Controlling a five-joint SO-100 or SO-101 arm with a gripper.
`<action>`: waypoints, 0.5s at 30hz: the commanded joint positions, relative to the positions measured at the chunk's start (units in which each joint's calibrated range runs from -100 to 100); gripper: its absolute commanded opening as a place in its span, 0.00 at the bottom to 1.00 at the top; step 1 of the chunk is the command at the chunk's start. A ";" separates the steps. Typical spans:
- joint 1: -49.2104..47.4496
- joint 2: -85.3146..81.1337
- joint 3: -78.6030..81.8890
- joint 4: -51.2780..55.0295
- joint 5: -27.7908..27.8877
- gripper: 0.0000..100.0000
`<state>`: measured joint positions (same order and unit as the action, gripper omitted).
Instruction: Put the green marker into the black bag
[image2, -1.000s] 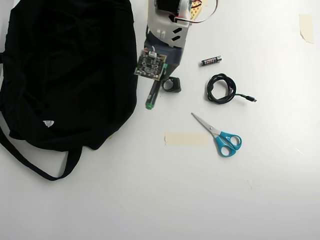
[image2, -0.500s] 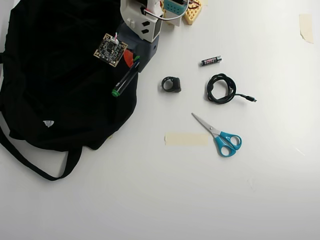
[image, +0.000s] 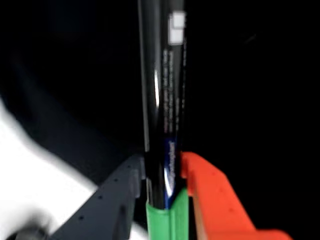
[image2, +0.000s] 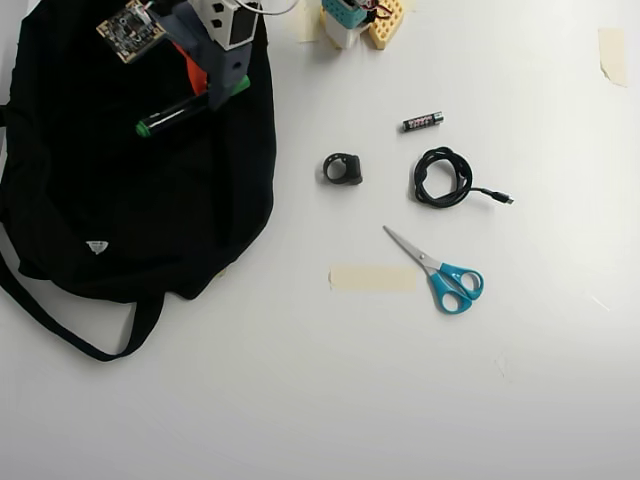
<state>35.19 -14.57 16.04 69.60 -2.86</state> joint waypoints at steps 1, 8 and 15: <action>5.94 -1.36 -0.49 -5.17 -0.18 0.02; 20.15 -1.11 3.73 -14.05 -2.75 0.02; 23.00 12.08 11.55 -31.44 -2.91 0.02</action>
<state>58.34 -5.52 29.01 41.52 -5.64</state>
